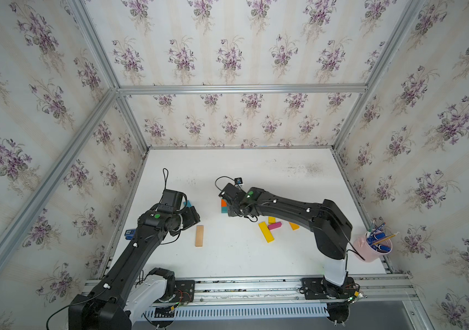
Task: Assemble the letter h with building blocks
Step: Assemble the building block at the center of the board.
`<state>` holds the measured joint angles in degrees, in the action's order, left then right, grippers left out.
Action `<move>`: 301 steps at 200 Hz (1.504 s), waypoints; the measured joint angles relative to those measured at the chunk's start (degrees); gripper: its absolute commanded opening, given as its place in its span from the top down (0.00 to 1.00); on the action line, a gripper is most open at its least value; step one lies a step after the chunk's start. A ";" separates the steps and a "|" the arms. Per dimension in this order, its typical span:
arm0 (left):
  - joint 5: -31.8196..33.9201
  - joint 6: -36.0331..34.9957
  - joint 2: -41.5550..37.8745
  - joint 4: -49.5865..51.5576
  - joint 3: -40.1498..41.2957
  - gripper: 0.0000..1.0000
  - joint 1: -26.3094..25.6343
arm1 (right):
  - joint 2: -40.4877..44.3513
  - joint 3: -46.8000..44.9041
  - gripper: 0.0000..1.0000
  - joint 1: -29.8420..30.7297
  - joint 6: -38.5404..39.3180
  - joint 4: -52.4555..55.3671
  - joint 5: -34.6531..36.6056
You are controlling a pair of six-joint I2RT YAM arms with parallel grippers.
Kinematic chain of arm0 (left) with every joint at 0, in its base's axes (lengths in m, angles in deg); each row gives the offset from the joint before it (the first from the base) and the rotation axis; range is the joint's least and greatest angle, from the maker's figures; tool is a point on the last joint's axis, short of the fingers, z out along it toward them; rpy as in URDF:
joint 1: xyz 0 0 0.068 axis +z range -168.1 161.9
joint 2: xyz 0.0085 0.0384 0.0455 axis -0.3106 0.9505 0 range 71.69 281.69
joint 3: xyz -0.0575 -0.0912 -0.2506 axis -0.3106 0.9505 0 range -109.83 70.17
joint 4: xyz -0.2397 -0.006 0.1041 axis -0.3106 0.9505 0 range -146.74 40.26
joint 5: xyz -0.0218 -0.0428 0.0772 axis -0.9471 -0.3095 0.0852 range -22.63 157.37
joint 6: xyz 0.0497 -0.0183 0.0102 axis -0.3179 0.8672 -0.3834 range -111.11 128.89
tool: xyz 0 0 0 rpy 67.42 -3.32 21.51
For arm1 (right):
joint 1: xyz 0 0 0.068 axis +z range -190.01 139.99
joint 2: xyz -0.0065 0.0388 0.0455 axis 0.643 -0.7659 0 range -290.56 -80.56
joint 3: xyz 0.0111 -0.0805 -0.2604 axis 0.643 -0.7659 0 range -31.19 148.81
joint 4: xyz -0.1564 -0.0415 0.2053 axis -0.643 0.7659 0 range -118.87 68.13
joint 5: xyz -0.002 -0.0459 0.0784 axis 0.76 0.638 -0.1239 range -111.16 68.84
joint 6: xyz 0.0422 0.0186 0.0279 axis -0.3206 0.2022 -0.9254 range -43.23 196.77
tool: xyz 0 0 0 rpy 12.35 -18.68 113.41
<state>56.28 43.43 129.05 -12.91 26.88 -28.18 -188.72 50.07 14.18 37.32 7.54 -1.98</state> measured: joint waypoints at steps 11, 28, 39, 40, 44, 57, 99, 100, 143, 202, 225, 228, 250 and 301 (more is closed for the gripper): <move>0.00 -0.07 0.02 0.00 -0.02 0.21 0.00 | 1.97 -5.03 0.20 -3.19 -0.28 -3.08 -3.50; 0.00 -0.22 0.24 -0.09 -0.02 0.21 0.00 | 3.80 -10.49 0.25 -6.03 -0.68 -6.67 -8.39; 0.00 -0.24 0.50 -0.26 -0.02 0.21 0.00 | 4.48 -12.83 0.25 -7.19 -0.66 -9.53 -11.89; 0.00 -0.24 0.52 -0.28 -0.02 0.21 0.00 | 4.50 -12.94 0.25 -7.26 -0.66 -9.73 -12.07; 0.00 -0.24 0.68 -0.39 -0.02 0.21 0.00 | 4.63 -13.64 0.26 -7.69 -0.63 -10.75 -13.25; -0.02 -0.28 1.11 -0.44 -0.02 0.21 0.02 | 4.81 -15.19 0.27 -9.16 -0.66 -13.49 -16.24; -0.20 -0.44 1.92 -0.76 0.44 0.21 0.04 | 2.49 -14.12 0.36 -10.34 -0.63 -18.58 -21.90; -0.20 -0.46 1.97 -0.76 0.44 0.21 0.04 | 2.34 -14.05 0.36 -10.32 -0.63 -18.69 -22.03; -0.22 -0.61 2.71 -1.07 0.66 0.21 0.04 | 0.90 -14.38 0.36 -10.29 -1.09 -20.00 -24.52; -0.24 -0.63 3.08 -2.49 0.70 0.21 0.04 | 0.63 -15.28 0.37 -9.53 -2.32 -20.68 -25.90; -0.24 -0.63 3.26 -2.54 0.70 0.21 0.04 | 0.31 -15.15 0.37 -9.20 -2.58 -21.20 -26.08; -0.24 -0.63 3.26 -2.56 0.70 0.22 0.04 | 0.31 -15.13 0.37 -9.18 -2.58 -21.24 -26.10; -0.24 -0.63 3.30 -2.51 0.66 0.21 0.04 | 0.15 -14.60 0.37 -8.94 -2.60 -21.46 -26.08; -0.24 -0.68 3.69 -2.58 0.04 0.21 0.04 | -1.40 -12.96 0.39 -8.98 -2.62 -20.33 -24.55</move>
<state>56.04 42.76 132.74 -15.49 26.93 -28.14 -190.12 37.11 5.20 34.70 -12.79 -26.53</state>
